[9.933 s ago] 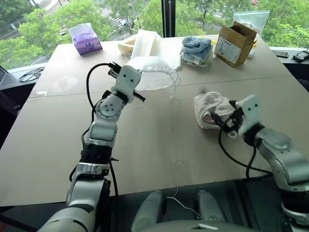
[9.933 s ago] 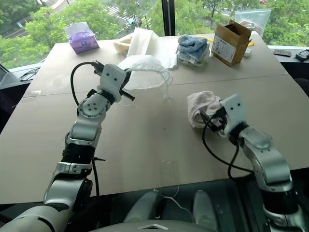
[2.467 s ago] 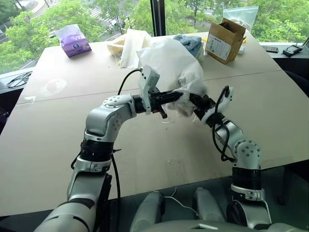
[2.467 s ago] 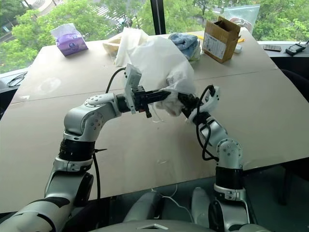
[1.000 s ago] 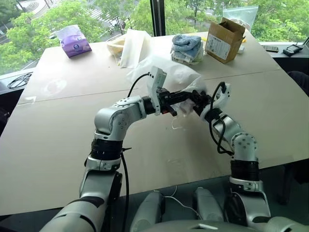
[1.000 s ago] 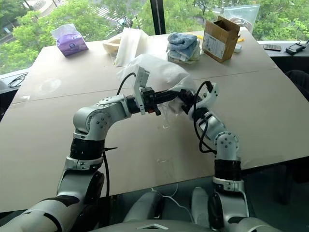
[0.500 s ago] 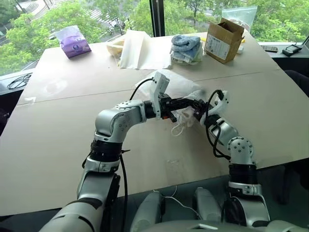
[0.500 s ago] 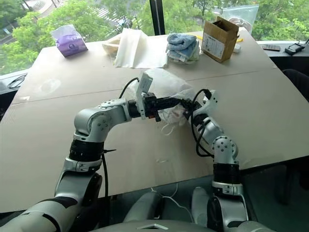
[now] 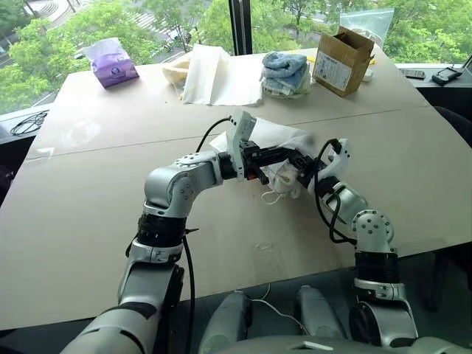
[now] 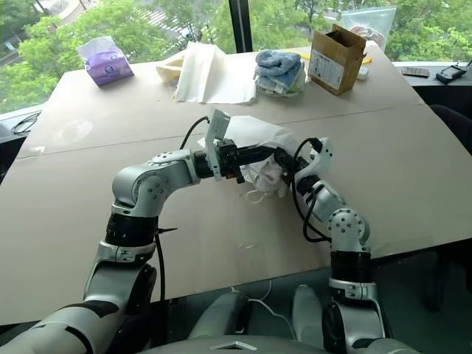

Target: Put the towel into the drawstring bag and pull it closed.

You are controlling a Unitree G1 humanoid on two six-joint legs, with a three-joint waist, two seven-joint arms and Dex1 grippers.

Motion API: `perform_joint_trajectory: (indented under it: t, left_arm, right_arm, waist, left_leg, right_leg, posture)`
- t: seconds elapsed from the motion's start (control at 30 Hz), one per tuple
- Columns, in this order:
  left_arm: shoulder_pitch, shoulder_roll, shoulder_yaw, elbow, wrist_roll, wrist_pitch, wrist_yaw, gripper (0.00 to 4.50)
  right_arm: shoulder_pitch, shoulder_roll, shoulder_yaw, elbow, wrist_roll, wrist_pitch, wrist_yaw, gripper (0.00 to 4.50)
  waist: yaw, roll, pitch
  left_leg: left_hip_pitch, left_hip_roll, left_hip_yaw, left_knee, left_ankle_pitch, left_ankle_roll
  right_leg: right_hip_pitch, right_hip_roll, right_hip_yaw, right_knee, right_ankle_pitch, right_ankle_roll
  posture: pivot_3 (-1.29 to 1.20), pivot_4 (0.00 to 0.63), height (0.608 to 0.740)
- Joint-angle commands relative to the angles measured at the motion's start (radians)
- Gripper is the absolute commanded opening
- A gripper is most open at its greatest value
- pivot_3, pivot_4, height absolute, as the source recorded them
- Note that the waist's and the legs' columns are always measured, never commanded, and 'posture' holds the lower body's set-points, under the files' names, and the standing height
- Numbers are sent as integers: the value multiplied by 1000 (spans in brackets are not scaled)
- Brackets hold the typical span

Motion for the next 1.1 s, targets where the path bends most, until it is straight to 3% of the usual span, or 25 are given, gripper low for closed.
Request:
perform_joint_trajectory:
  t: [0.03,0.17,0.47,0.67,0.77,0.83,0.97,1.1]
  left_arm:
    - [-18,0,11,-13,-4,-28,-1,0]
    - [-39,-23,46,23,10,-80,33,0]
    - [-62,-20,65,80,24,-131,47,0]
    - [-75,-19,59,97,32,-141,38,0]
    - [-81,-16,56,105,36,-143,29,0]
    - [-83,-13,55,106,37,-141,25,0]
    - [-78,-10,48,99,39,-137,15,0]
    - [-72,-5,31,94,52,-143,7,0]
  right_arm:
    - [-13,30,-32,-49,-4,-40,-43,2657]
    - [-10,14,-26,-111,28,6,-30,4452]
    - [95,-88,-21,-296,214,178,15,4452]
    - [174,-276,4,-453,267,244,136,4452]
    - [194,-398,-25,-501,210,204,213,4452]
    - [204,-482,-11,-508,86,145,249,4452]
    - [231,-686,170,-415,-307,-11,310,4452]
    - [210,-684,297,-282,-479,-114,360,4452]
  waist:
    - [0,0,0]
    - [4,0,0]
    - [4,0,0]
    - [6,0,0]
    - [11,-1,0]
    - [12,-1,0]
    - [16,-1,1]
    - [14,-2,1]
  left_leg:
    - [0,0,0,0,0,0]
    - [0,0,0,1,0,0]
    - [0,0,0,0,0,0]
    - [0,0,0,0,0,0]
    - [0,-1,0,1,0,0]
    - [0,-1,0,1,0,0]
    - [0,-1,0,1,0,0]
    - [0,0,0,1,0,0]
  right_leg:
    - [0,0,0,0,0,0]
    - [0,0,0,0,0,0]
    - [0,0,0,0,0,0]
    - [1,0,0,0,0,0]
    - [1,0,-1,0,0,0]
    - [1,0,-1,-1,0,0]
    - [1,0,-1,-1,0,0]
    - [1,1,-1,-1,0,0]
  posture:
    - [0,150,740]
    - [0,150,740]
    - [0,150,740]
    - [0,150,740]
    - [0,150,740]
    - [0,150,740]
    - [0,150,740]
    - [0,150,740]
